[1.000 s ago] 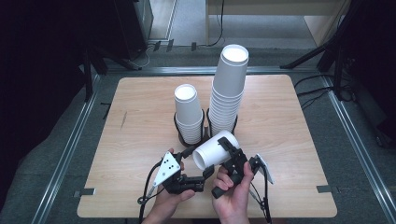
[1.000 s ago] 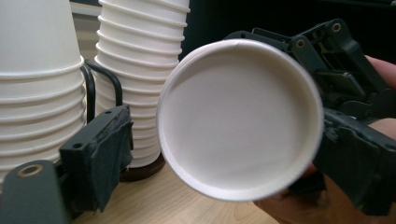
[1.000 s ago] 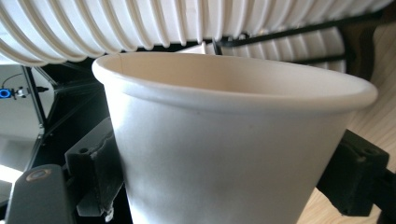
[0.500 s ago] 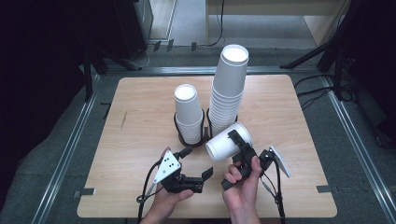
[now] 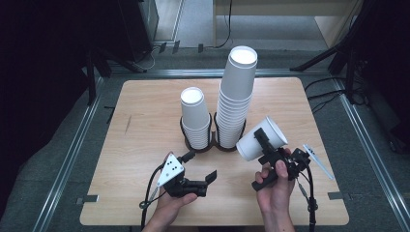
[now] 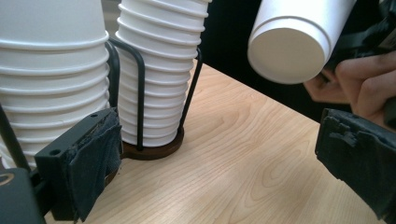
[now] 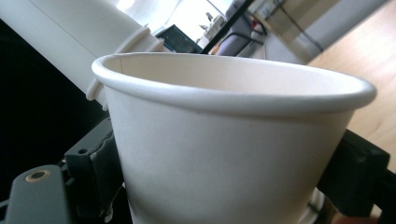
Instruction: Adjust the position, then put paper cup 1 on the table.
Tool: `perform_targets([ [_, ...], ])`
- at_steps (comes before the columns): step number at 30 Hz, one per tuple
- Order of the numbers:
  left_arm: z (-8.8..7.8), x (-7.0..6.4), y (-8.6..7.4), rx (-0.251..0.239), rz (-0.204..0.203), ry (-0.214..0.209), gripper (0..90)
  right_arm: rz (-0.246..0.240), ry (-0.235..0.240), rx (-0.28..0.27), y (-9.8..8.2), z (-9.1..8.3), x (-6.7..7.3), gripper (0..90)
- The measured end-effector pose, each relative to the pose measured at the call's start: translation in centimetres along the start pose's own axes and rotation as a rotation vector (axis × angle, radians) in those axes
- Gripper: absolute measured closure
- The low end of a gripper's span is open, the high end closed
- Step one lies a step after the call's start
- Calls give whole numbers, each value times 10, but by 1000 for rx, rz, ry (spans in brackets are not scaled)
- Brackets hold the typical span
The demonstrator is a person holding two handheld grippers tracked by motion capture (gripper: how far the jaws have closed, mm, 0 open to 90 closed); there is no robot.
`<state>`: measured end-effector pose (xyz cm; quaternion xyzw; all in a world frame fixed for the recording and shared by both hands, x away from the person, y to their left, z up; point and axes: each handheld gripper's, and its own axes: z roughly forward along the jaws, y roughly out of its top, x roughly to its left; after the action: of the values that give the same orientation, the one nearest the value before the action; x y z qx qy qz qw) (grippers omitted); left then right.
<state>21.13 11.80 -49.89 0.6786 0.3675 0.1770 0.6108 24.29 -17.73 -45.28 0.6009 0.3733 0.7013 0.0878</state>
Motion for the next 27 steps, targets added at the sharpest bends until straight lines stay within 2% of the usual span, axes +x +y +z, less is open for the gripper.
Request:
perform_targets([
  [1,0,0,0,0,0,0,10,0,0,0,0,0,0,137],
  [2,0,0,0,0,-1,4,10,-20,-1,-6,3,-1,1,137],
  [3,0,1,0,-1,-2,5,10,-94,-31,-28,7,-3,3,136],
  [4,0,1,0,0,-3,4,10,-94,-31,-28,7,-3,3,136],
  [5,0,1,-1,4,1,5,10,-127,-38,-30,11,-4,4,136],
  [7,0,2,-1,6,2,5,10,-158,-44,-35,13,-4,5,137],
  [8,0,2,-1,7,0,8,10,-182,-33,-45,13,-4,4,137],
  [9,0,2,-1,7,0,8,10,-182,-33,-45,13,-4,4,137],
  [10,-1,3,-1,4,-2,10,10,-215,-25,-68,15,-4,5,137],
  [11,-1,3,-1,4,-2,10,10,-215,-25,-68,15,-4,5,137],
  [12,-2,5,-1,3,-4,15,10,-270,-32,-89,15,-4,6,138],
  [13,-2,5,-1,3,-4,15,10,-270,-32,-89,15,-4,6,138],
  [14,-3,7,0,-1,-8,21,10,-322,-54,-104,16,-4,7,138],
  [18,-6,13,0,1,-6,45,10,-445,-108,-123,19,-2,7,137],
  [19,-6,13,0,1,-6,45,10,-445,-108,-123,19,-2,7,137],
  [20,-6,14,-1,-1,-7,51,10,-465,-115,-131,19,-2,7,137],
  [21,-7,15,-1,2,-10,55,10,-504,-117,-147,21,-1,6,137],
  [27,-9,26,-5,15,-14,93,10,-634,-129,-169,24,3,5,137],
])
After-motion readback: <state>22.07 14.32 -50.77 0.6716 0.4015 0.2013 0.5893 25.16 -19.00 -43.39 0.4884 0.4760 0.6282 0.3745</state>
